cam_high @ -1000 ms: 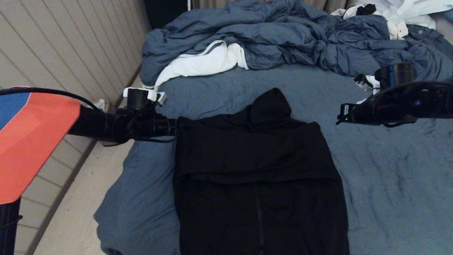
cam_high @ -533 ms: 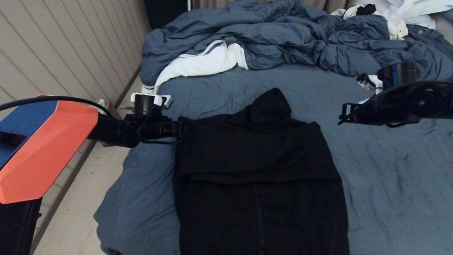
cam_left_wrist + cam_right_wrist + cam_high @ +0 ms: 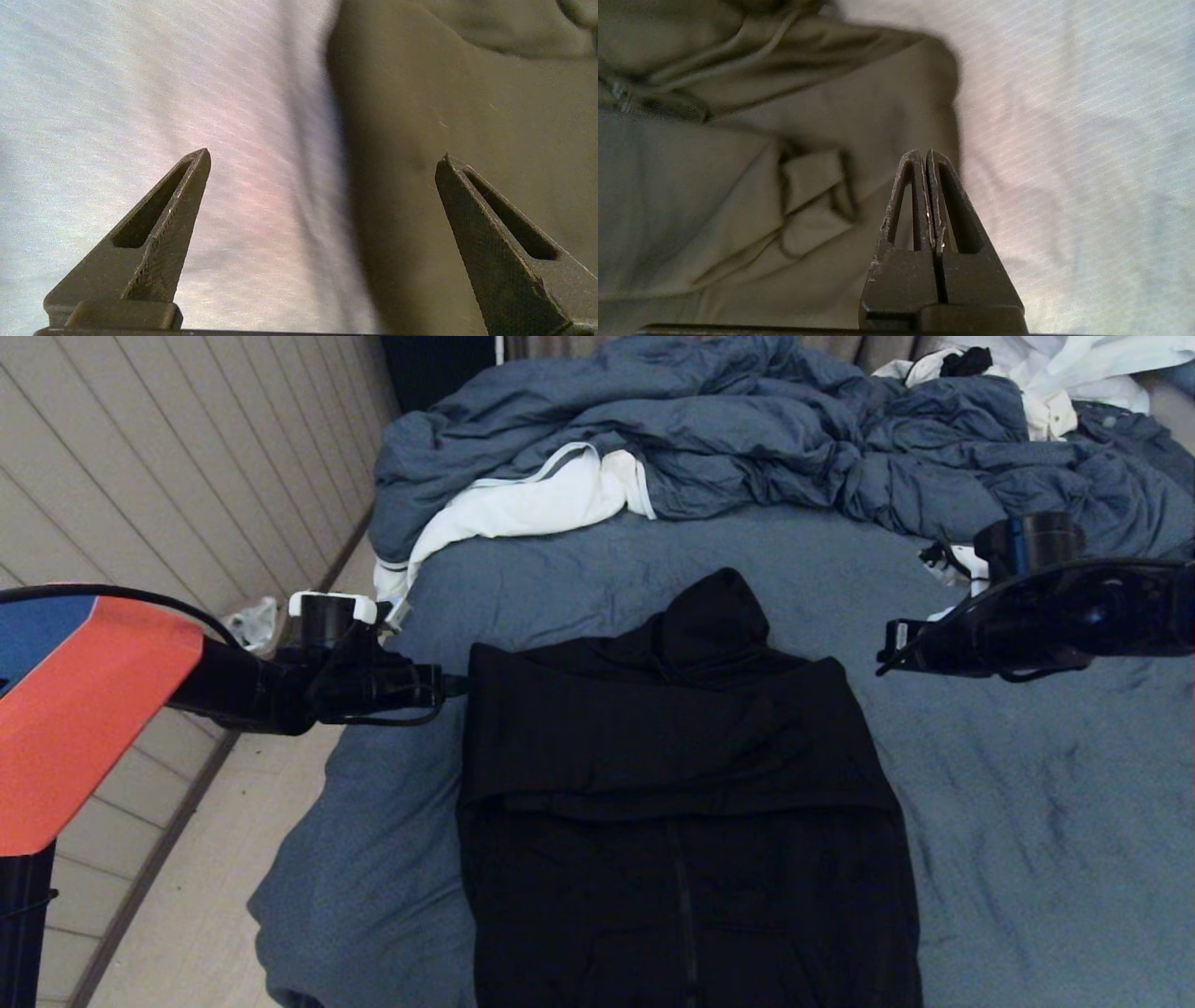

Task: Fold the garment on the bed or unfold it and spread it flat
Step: Fold the black sweatshirt

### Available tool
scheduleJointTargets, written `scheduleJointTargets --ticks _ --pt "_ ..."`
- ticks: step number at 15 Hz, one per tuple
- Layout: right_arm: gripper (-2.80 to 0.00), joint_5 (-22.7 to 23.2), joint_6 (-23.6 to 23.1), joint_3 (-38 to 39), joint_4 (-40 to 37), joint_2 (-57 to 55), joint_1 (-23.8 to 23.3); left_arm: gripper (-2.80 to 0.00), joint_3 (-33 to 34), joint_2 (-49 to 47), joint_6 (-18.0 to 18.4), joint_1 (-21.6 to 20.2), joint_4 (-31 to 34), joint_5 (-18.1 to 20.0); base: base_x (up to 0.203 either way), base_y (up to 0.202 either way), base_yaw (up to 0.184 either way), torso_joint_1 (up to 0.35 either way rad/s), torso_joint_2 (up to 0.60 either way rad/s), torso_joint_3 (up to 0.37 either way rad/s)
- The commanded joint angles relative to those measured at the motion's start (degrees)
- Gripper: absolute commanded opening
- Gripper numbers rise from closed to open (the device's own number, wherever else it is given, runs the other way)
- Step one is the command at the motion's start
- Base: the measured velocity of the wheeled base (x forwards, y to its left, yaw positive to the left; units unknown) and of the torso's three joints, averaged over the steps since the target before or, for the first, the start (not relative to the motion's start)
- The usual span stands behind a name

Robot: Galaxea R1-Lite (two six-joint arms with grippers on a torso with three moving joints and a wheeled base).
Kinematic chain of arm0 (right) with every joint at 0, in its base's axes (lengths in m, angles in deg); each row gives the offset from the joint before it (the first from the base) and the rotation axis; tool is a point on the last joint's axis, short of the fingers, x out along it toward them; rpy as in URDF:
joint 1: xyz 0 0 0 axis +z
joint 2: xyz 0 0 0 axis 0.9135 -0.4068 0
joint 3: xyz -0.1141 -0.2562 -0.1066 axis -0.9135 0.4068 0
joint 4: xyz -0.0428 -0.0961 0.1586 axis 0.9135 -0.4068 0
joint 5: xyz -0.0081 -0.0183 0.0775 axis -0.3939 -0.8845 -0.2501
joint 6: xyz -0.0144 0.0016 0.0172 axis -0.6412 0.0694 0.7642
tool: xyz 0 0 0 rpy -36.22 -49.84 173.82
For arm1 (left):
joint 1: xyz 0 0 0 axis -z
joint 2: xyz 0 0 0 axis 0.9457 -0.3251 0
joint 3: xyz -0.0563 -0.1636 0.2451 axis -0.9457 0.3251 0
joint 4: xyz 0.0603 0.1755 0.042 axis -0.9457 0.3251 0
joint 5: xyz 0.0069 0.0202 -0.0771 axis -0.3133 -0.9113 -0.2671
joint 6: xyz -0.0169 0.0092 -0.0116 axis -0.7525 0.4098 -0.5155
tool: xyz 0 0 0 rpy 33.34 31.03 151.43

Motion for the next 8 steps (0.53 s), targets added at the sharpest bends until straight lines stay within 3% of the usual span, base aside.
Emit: scheduleJointTargets --ticks 1,8 --pt "-2.80 0.07 -0.01 0.95 0.01 1.20 -0.09 0.00 1.21 -0.31 -0.18 -0.52 -0.10 0.53 0.000 0.000 0.000 0.000 0.00 0.000" --pt "-2.80 0.32 -0.01 1.65 0.01 1.45 -0.19 0.00 2.02 -0.53 -0.10 0.53 0.08 0.56 0.000 0.000 0.000 0.000 0.00 0.000"
